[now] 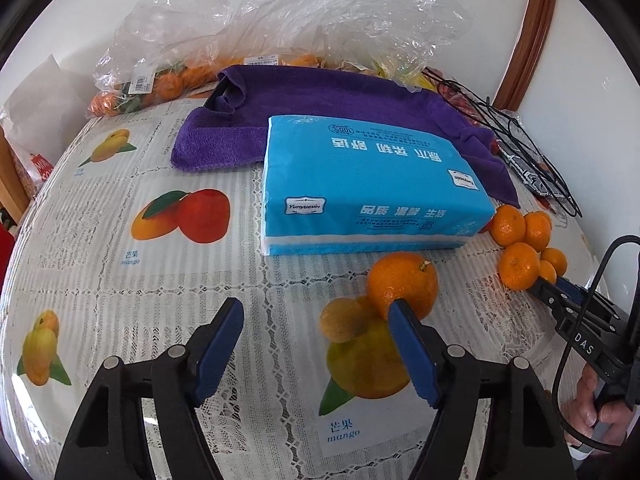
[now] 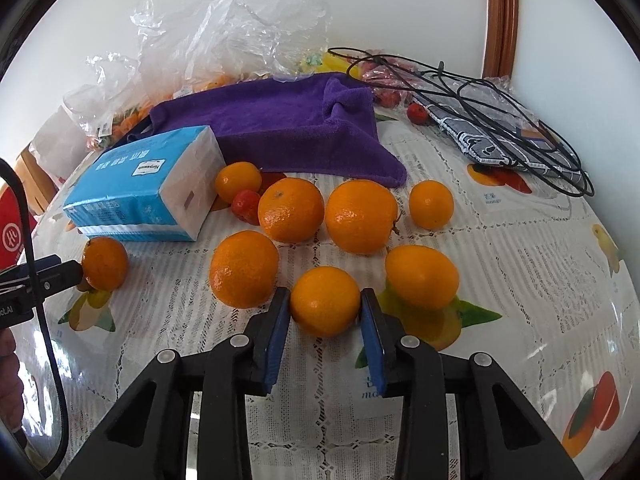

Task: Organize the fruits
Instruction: 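Lower the left tool to the small yellow fruit while the right tool approaches an orange, then close the left tool on the small yellow fruit while the right tool grasps an orange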

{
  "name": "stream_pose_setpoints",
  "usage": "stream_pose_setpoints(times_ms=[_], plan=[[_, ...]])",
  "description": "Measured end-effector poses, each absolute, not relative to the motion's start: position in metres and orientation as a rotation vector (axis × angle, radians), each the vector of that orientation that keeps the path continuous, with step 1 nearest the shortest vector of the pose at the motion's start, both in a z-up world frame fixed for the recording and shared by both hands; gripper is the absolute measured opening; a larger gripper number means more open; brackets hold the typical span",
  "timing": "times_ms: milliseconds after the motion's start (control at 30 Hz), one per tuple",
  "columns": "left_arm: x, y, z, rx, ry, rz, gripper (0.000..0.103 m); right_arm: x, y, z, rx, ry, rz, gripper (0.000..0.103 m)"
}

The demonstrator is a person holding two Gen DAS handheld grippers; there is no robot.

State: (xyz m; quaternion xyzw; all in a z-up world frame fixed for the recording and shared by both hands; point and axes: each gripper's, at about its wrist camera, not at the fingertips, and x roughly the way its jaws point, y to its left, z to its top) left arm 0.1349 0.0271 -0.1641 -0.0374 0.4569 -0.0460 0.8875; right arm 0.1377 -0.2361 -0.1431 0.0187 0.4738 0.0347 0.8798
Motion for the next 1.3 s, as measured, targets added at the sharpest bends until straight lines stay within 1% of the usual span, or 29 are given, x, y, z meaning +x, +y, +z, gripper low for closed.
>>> stream_pose_setpoints(times_ms=[67, 167, 200, 367, 533, 600, 633, 667, 700, 967, 1100, 1133, 1300], plan=[[0.134, 0.027, -0.167, -0.073, 0.956, -0.100, 0.066, 0.138, -0.236, -0.144, 0.046, 0.990, 0.076, 0.035], [0.135, 0.026, -0.171, -0.076, 0.970, -0.110, 0.065, 0.138, -0.234, -0.143, 0.041, 0.984, 0.079, 0.034], [0.136, 0.026, -0.173, -0.073, 0.973, -0.112, 0.063, 0.138, -0.233, -0.143, 0.039, 0.982, 0.078, 0.034], [0.138, 0.022, -0.172, -0.051, 0.956, -0.105, 0.058, 0.136, -0.233, -0.139, 0.042, 0.981, 0.085, 0.034], [0.139, 0.021, -0.172, -0.051, 0.940, -0.116, 0.044, 0.132, -0.231, -0.136, 0.034, 0.980, 0.089, 0.034], [0.138, 0.019, -0.172, -0.040, 0.933, -0.121, 0.035, 0.131, -0.230, -0.134, 0.033, 0.979, 0.088, 0.034], [0.138, 0.018, -0.172, -0.033, 0.931, -0.123, 0.032, 0.131, -0.230, -0.134, 0.034, 0.978, 0.089, 0.034], [0.137, 0.017, -0.172, -0.027, 0.929, -0.126, 0.027, 0.131, -0.230, -0.134, 0.034, 0.977, 0.090, 0.034], [0.137, 0.016, -0.172, -0.024, 0.929, -0.128, 0.024, 0.131, -0.229, -0.133, 0.032, 0.975, 0.090, 0.034], [0.132, 0.022, -0.171, -0.053, 0.942, -0.133, 0.024, 0.128, -0.226, -0.128, 0.031, 0.965, 0.099, 0.032], [0.130, 0.027, -0.170, -0.072, 0.944, -0.127, 0.024, 0.125, -0.222, -0.120, 0.014, 0.946, 0.098, 0.022], [0.129, 0.029, -0.170, -0.079, 0.943, -0.128, 0.024, 0.125, -0.221, -0.120, 0.010, 0.947, 0.100, 0.021], [0.127, 0.032, -0.171, -0.088, 0.945, -0.121, 0.024, 0.126, -0.219, -0.128, -0.021, 0.964, 0.087, 0.028]])
